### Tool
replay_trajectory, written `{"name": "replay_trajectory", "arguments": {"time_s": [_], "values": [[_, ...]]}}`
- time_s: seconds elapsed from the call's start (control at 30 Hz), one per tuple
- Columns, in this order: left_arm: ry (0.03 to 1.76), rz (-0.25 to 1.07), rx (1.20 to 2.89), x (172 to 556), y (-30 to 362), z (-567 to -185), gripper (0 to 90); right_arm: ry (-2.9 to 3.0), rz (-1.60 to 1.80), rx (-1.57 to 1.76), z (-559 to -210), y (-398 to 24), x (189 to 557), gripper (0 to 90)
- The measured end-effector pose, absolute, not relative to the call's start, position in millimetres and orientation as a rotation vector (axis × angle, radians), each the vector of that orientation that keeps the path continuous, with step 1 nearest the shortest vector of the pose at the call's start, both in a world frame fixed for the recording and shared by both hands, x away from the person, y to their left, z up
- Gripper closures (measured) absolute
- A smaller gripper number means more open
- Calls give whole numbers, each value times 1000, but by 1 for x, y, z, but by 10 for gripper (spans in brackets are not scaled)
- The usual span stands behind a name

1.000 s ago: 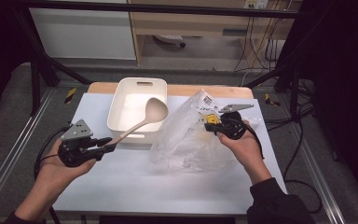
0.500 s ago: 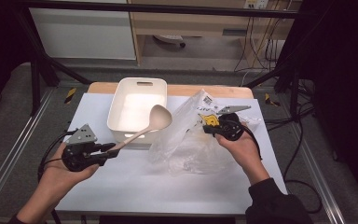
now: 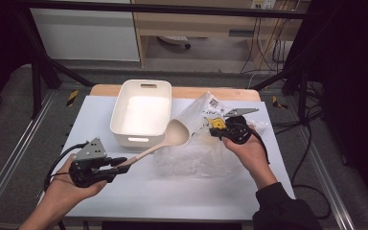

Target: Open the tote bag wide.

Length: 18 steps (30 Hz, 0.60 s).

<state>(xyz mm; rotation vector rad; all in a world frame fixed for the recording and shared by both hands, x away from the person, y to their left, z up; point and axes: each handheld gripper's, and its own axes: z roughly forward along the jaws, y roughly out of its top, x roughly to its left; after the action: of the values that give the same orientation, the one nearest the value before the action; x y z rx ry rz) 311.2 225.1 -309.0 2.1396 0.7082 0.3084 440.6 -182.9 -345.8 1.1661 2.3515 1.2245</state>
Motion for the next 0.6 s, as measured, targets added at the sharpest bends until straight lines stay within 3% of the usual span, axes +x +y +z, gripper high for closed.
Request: {"name": "replay_trajectory", "arguments": {"time_s": [0.6], "values": [[696, 300, 2154, 307, 221, -312, 708, 2358, 1221, 1157, -347, -181, 441, 900]]}}
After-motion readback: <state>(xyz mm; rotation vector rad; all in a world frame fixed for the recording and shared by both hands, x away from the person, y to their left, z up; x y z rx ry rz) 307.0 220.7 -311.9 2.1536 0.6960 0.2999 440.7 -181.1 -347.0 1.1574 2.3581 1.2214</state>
